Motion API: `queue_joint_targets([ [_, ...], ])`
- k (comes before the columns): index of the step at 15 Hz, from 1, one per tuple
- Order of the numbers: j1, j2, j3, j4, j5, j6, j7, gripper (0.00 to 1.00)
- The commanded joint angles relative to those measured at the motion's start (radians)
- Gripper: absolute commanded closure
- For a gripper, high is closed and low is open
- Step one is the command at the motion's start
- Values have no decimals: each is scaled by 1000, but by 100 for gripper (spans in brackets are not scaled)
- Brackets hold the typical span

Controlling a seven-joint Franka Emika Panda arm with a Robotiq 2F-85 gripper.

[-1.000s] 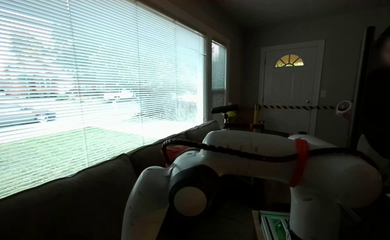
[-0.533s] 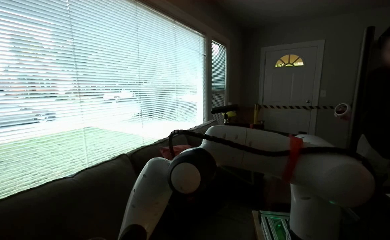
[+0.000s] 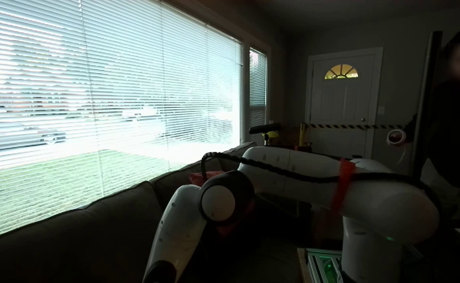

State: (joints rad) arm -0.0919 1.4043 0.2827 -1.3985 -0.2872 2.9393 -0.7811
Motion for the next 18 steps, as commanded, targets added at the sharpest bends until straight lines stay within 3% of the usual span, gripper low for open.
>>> queue_joint_targets([
  [1,-34,9,7,-10,-11,-45,-60,0],
  [6,-4,59,-48,73,-25,-24,-161,0],
  [13,38,132,-46,186,-11,14,-219,0],
  [15,49,85,-62,117,-10,64,-210,0],
  [18,70,87,-85,114,-20,114,-199,0],
])
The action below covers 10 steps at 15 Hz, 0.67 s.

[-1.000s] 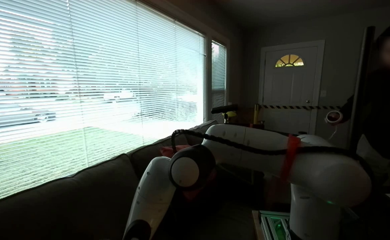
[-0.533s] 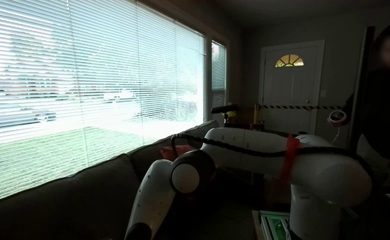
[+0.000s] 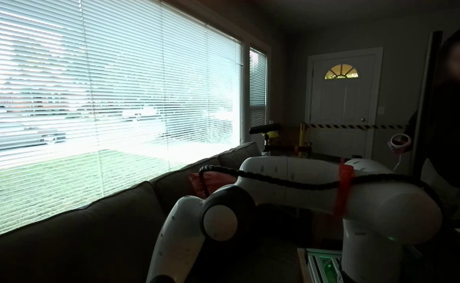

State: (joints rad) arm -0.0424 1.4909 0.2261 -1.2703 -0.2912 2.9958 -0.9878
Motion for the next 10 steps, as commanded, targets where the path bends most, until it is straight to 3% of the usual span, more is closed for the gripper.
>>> queue_joint_targets([
  [1,29,0,-38,-15,-18,69,13,0],
  [7,54,-1,-76,-31,-21,88,32,0],
  [8,55,-1,-79,-34,-21,92,33,5],
  [9,57,-1,-81,-35,-23,94,33,26],
  [10,59,-1,-82,-36,-23,96,33,30],
])
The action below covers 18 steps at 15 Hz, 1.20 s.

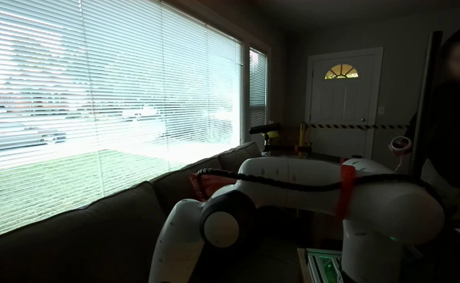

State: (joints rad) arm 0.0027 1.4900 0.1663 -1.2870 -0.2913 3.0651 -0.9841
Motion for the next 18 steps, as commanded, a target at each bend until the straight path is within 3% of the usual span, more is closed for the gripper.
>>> queue_joint_targets([
  [1,16,0,-25,-20,-25,32,29,30],
  [5,20,-1,-30,-24,-27,38,29,62],
  [10,27,-2,-36,-20,-30,31,32,64],
  [13,-2,-20,10,0,-45,-23,-2,64],
  [18,-36,-255,27,-196,-42,-113,-85,64],
])
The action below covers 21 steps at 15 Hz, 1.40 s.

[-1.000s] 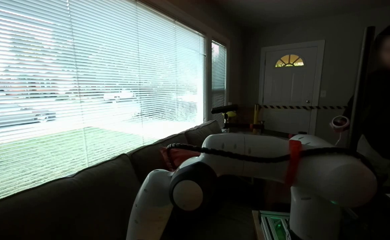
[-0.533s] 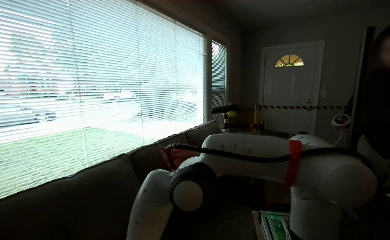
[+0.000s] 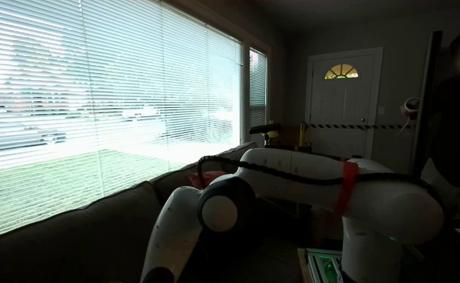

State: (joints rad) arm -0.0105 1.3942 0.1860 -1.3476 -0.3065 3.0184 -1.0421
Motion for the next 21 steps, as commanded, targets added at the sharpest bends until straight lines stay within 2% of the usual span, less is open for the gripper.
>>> queue_joint_targets([
  [1,-25,-198,6,-155,-25,-79,-35,64],
  [7,-29,-414,5,-217,-15,-209,-82,64],
  [12,-34,-496,12,-240,14,-260,-103,64],
  [18,-48,-433,-30,-310,26,-162,-53,64],
  [21,-45,-340,-61,-299,12,-50,-25,64],
])
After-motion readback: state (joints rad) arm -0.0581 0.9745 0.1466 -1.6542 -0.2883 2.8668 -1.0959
